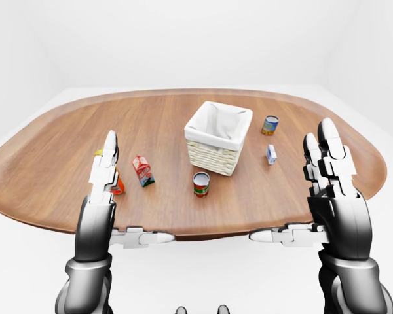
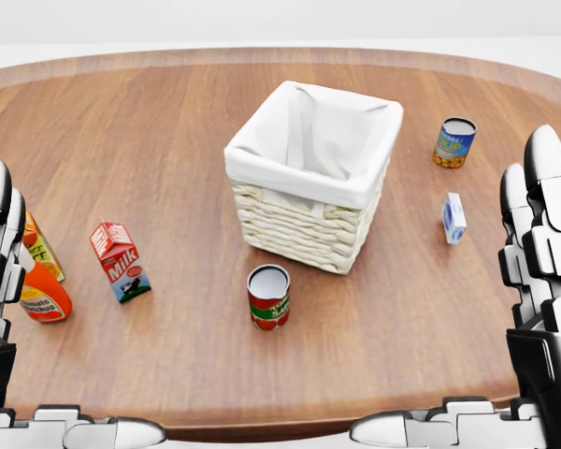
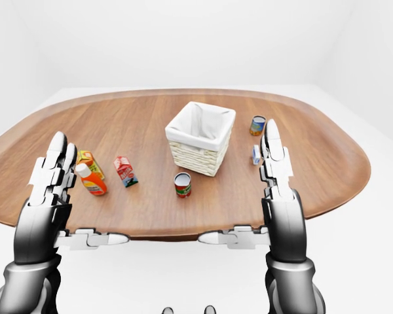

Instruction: Pick the milk and place it in the basket.

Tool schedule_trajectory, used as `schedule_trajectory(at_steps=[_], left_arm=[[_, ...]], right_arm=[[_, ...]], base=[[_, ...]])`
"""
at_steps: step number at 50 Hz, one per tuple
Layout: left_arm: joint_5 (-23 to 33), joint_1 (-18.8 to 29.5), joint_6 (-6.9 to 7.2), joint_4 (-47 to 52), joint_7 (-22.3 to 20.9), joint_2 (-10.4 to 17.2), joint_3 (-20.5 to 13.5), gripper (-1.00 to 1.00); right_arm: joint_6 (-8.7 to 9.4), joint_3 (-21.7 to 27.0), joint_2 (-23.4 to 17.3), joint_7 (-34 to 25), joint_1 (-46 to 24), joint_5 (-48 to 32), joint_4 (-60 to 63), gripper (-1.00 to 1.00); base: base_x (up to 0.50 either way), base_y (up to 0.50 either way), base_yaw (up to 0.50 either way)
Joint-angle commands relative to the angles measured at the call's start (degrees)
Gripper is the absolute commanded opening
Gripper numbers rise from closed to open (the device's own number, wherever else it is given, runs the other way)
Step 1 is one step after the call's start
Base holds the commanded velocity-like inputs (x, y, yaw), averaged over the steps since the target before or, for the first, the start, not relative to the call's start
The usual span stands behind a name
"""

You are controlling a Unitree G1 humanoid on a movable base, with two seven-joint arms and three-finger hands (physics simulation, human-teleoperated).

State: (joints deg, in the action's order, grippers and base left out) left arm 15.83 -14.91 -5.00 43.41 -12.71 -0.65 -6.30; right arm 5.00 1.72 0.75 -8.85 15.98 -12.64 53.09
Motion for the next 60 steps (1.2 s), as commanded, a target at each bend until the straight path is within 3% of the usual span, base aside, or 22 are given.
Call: schedule_trajectory(at_steps=[1, 60], left_arm=[[0.15, -0.1, 0.0, 0.18, -0.07, -0.02, 0.16, 1.0], [0.9, -0.28, 0.0, -0.69, 0.35, -0.01, 0.33, 1.0]], right_arm=[[0.0, -0.27, -0.01, -0.06, 0.2, -0.09, 0.46, 1.0], [0.0, -0.6, -0.1, -0.17, 0.59, 0.28, 0.14, 1.0]], base=[[0.26, 0.0, 0.0], [0.26, 0.0, 0.0]])
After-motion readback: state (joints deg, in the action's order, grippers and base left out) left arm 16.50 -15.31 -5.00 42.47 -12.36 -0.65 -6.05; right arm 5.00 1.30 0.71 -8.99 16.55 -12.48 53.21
